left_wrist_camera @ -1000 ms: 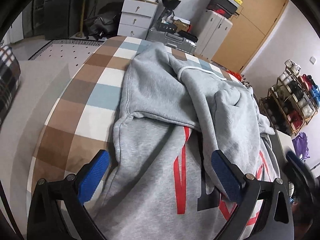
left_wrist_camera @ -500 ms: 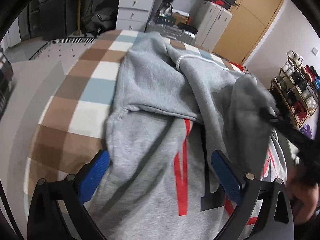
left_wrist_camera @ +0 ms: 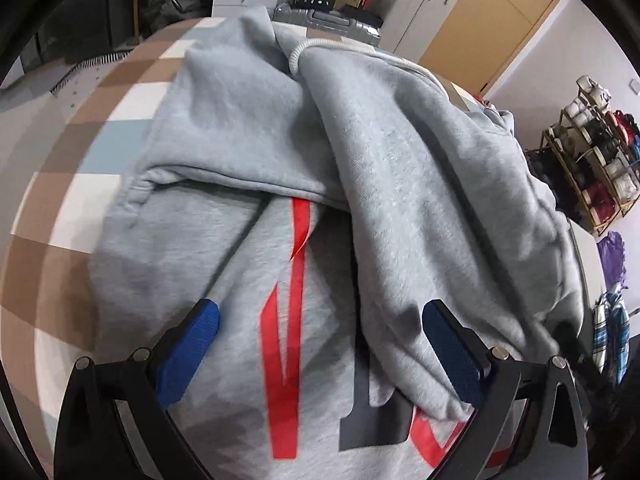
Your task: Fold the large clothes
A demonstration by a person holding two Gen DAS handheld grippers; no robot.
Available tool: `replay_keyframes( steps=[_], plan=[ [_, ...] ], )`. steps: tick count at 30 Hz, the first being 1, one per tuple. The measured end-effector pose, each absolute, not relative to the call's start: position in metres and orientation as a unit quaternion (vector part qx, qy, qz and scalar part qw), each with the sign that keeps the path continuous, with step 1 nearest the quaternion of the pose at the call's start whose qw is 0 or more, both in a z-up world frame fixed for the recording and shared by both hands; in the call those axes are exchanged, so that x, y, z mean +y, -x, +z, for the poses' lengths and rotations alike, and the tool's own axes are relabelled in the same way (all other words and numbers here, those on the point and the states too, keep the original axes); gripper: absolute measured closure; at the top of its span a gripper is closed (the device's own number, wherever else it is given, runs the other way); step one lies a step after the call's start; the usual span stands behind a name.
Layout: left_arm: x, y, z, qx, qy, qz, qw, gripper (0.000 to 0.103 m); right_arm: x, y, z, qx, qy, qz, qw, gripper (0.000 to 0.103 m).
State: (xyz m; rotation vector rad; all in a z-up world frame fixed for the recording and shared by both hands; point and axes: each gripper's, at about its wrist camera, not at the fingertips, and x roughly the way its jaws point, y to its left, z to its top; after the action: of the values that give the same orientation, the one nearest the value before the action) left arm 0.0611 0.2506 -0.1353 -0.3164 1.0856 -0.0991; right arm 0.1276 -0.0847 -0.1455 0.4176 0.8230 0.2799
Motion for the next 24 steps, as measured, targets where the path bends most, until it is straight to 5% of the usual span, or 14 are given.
replay_keyframes(
  steps=[7,11,12,14,16,19,24],
  plan=[
    [0.252,-0.071,-0.137,0.497,0.21,-0.059,0.84,0.004,-0.056,-0.116,-0.13,0.374,-0.174,0.195,0.89,0.077],
    [0.251,-0.076,-0.141,0.489,0.219,-0.05,0.843,0.004,-0.069,-0.111,-0.123,0.352,-0.21,0.211,0.887,0.041],
    [0.249,-0.076,-0.139,0.483,0.219,-0.051,0.846,0.004,-0.073,-0.11,-0.121,0.348,-0.22,0.214,0.886,0.041],
    [0.245,-0.077,-0.137,0.482,0.212,-0.049,0.848,0.015,-0.078,-0.11,-0.118,0.345,-0.227,0.214,0.885,0.04],
    [0.243,-0.078,-0.135,0.484,0.178,-0.03,0.856,0.057,-0.087,-0.109,-0.116,0.334,-0.233,0.207,0.89,0.032],
    [0.247,-0.074,-0.132,0.479,0.159,-0.044,0.862,0.081,-0.102,-0.108,-0.117,0.33,-0.251,0.192,0.889,0.026],
    [0.258,-0.069,-0.126,0.475,0.134,-0.072,0.867,0.095,-0.122,-0.124,-0.134,0.362,-0.303,0.162,0.866,0.025]
  ],
)
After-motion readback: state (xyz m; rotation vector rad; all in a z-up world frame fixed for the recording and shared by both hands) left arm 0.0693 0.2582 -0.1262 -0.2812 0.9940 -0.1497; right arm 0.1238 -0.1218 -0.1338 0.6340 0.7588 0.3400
